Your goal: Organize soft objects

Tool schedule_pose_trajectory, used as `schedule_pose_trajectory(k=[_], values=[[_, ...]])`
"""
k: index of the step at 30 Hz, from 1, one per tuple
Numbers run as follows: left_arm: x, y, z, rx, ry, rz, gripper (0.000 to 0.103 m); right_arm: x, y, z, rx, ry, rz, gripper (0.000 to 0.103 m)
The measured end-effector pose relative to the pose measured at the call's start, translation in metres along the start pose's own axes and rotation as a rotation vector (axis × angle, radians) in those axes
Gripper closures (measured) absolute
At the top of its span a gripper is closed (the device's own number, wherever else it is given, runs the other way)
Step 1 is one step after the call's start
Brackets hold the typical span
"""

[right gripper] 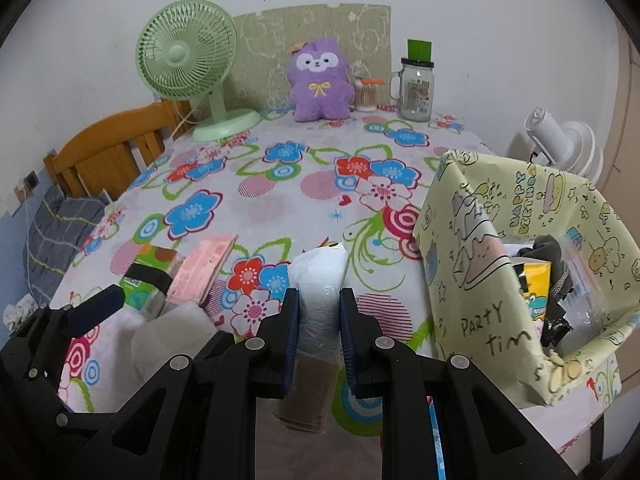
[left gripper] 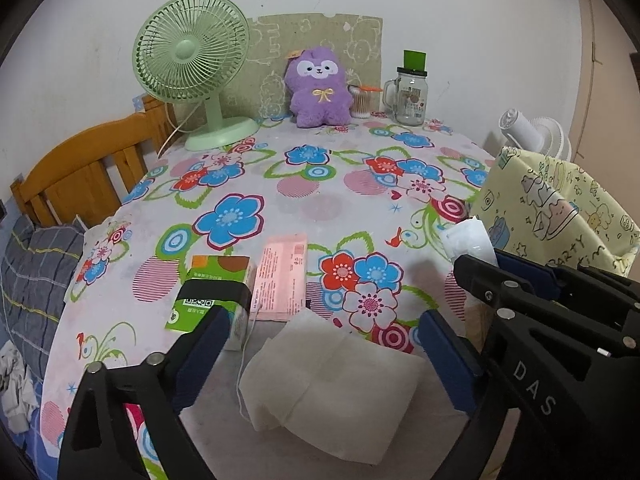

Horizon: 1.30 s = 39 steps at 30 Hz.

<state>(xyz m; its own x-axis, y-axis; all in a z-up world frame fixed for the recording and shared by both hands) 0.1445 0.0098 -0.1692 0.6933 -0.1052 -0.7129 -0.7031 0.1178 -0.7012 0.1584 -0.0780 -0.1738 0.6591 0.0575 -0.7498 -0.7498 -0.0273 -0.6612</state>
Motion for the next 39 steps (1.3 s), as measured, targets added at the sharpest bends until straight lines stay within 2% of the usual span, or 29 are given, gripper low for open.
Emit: schedule_pose_trajectory(k=[19, 27, 29, 34, 39], values=[[0.03, 0.021, -0.006, 0.023, 0.009, 0.075, 0.002, 0.028, 0.019, -0.009, -0.016, 0.043, 0.092, 0.081], [0.038, 0.027, -0.007, -0.005, 0.035, 0.092, 0.001, 0.033, 0.024, -0.006, -0.02, 0.031, 0.108, 0.081], [0.037, 0.028, -0.008, -0.001, 0.039, 0.09, 0.004, 0.033, 0.025, -0.004, -0.021, 0.028, 0.109, 0.081], [0.03, 0.027, -0.014, 0.006, 0.062, 0.082, 0.034, 0.031, 0.025, -0.003, -0.021, 0.022, 0.106, 0.081], [0.026, 0.025, -0.016, 0.015, 0.056, 0.074, 0.047, 0.028, 0.024, -0.002, -0.024, 0.018, 0.098, 0.081]])
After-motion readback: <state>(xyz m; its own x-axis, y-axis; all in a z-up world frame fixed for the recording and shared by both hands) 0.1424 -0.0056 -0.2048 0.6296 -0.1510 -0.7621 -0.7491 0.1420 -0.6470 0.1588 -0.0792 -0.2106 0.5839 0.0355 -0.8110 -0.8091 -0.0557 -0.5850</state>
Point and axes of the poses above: each gripper's, at about its wrist camera, not at the fingertips, and x roughly the way its jaws point, z to its left, y to its underside, the point moved 7 cm from there along x, roughly the way its jaws point, and after that the axes turned 2 degrees about z, right-handed, at the moved point
